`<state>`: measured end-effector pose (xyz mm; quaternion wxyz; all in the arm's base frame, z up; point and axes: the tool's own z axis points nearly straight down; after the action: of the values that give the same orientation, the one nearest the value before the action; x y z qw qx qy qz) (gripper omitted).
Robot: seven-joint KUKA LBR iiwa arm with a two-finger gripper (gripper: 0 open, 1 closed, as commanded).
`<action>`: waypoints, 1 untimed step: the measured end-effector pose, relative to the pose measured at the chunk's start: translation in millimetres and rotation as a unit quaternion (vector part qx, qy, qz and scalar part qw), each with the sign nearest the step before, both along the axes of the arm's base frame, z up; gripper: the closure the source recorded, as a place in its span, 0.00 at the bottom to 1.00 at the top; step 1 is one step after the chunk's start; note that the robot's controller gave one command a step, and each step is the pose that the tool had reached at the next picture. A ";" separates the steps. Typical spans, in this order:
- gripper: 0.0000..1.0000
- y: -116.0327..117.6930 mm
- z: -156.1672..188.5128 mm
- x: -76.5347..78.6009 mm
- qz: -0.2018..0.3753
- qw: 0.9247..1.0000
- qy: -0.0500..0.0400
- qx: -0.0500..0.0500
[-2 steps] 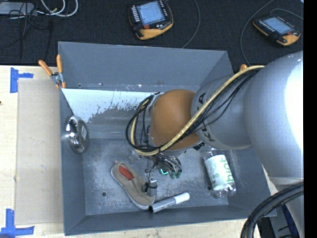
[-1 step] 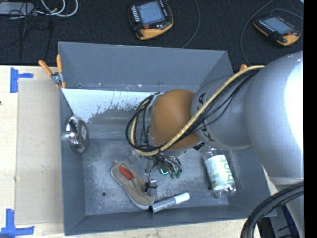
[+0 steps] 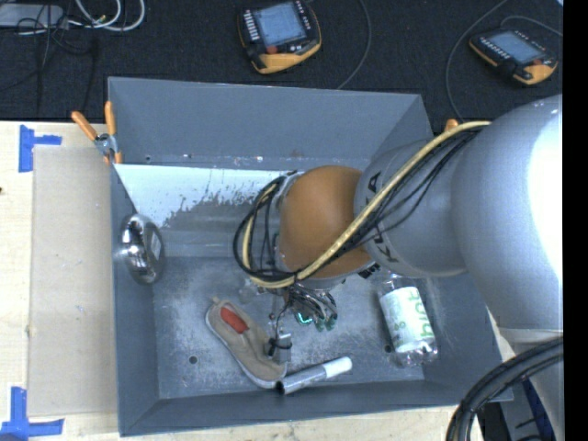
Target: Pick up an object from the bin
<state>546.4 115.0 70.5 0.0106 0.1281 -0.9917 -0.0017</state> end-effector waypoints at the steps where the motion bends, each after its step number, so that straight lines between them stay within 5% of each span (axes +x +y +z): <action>1: 0.00 0.0 0.0 0.0 0.000 1.000 0.000 0.000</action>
Offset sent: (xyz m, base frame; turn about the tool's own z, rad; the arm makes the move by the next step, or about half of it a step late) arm 0.0000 0.0000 0.0000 0.0000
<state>546.4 115.0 70.5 0.0107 0.1278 -0.9917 -0.0017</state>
